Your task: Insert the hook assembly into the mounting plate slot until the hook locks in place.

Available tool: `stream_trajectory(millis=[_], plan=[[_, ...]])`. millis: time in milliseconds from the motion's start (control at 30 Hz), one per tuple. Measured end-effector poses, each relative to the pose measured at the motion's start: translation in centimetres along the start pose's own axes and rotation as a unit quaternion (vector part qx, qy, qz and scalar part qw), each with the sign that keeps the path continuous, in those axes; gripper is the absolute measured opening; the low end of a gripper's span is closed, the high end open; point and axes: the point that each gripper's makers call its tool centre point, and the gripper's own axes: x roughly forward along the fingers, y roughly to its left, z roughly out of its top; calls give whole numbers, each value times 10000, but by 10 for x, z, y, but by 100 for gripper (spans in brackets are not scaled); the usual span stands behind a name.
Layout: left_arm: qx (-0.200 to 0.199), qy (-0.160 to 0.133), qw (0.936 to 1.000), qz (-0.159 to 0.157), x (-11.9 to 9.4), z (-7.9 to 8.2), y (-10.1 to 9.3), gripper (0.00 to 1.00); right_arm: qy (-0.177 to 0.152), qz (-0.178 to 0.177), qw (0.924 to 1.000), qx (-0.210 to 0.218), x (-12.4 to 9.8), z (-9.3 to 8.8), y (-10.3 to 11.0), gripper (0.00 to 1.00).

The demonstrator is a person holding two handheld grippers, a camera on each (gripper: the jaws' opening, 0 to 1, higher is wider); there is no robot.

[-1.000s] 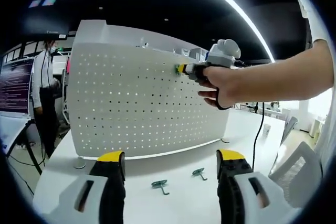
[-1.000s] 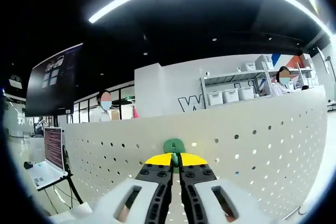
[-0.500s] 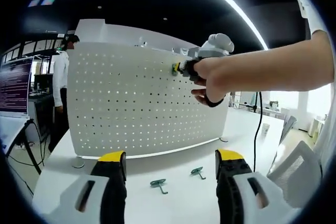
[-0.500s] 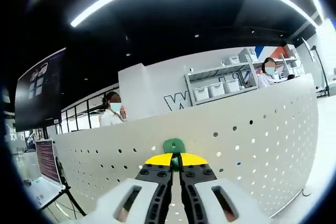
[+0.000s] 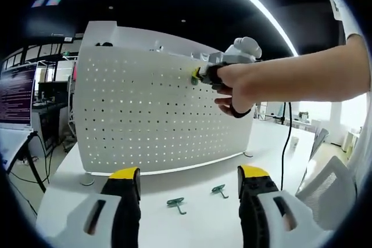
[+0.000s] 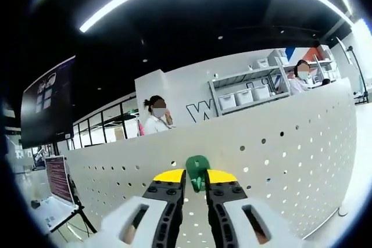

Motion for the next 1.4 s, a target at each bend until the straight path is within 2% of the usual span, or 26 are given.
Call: stream_trajectory(millis=[67, 133, 400, 567, 833, 1033, 1200, 1400], plan=[[-9, 19, 10000, -3, 0, -1, 0, 70, 173, 230, 9995, -133, -1, -6, 7, 18], [-22, 9, 10000, 8, 1, 0, 0, 70, 86, 222, 9996, -146, -3, -3, 6, 23], [0, 27, 10000, -2, 1, -2, 0, 71, 229, 509, 9974, -448, -7, -8, 10, 37], [-1, 28, 10000, 8, 1, -1, 0, 71, 287, 558, 9969, -474, -9, -10, 5, 39], [13, 40, 10000, 5, 1, -2, 0, 71, 279, 678, 9957, -565, -12, -9, 2, 37], [35, 53, 10000, -8, 2, -2, -1, 71, 454, 1035, 9915, -639, -19, -16, -2, 37], [62, 69, 10000, -18, 2, -2, -2, 71, 440, 1366, 9881, -563, -26, -15, -7, 37], [105, 88, 9999, -41, 2, -3, -4, 71, 467, 1615, 9833, -695, -34, -17, -6, 37]])
